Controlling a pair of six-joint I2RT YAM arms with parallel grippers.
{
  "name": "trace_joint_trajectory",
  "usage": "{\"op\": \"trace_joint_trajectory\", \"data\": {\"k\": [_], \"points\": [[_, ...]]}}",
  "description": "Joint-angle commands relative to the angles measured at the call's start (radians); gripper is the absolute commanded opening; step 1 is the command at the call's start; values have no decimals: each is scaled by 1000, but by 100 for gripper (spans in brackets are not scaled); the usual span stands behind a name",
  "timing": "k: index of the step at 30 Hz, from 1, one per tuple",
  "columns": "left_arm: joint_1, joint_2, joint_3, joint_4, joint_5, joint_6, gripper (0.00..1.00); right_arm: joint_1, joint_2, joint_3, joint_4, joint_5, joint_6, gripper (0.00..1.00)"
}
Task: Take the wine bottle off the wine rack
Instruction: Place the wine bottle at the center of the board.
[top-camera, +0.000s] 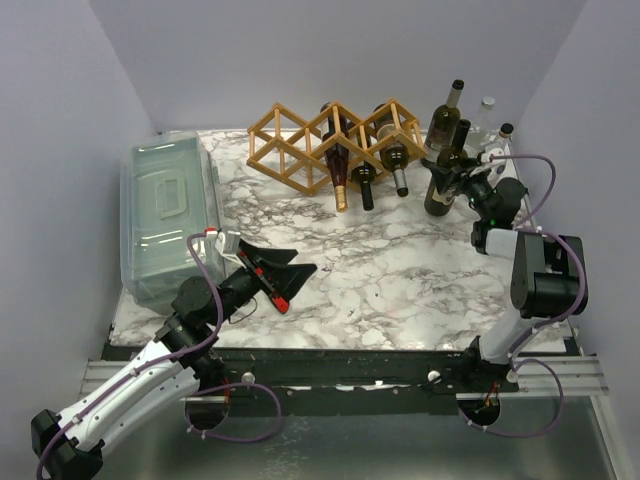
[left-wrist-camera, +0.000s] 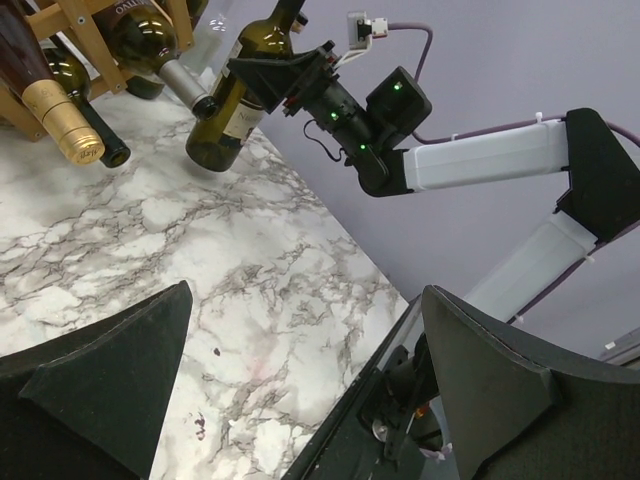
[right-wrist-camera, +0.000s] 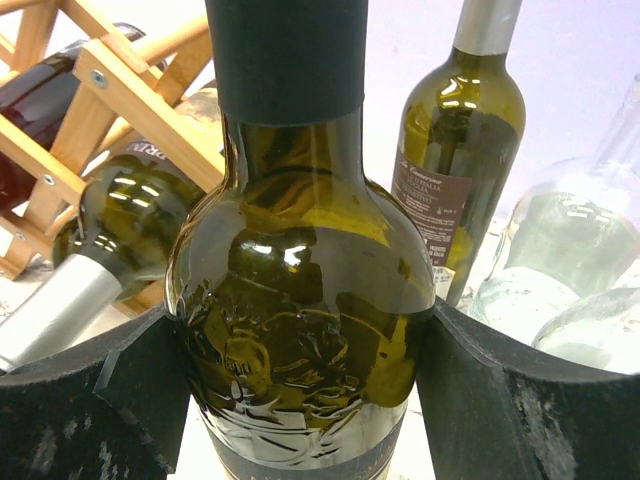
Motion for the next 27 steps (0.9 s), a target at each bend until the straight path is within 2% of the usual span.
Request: {"op": "trace_joint_trajectory", "data": {"k": [1,10,20,27], "points": [[5,-1,-16,23,-29,-5,99,12,32,50,214,65,-11,0],[5,1,-20,24,-44,-5,99,29,133,70,341,136,-24,0],[5,16,-6,27,-81,6,98,33,210,142,352,166,-62,1],[5,38,6,27,-74,15,99,33,250,167,365,168,-58,5]]}}
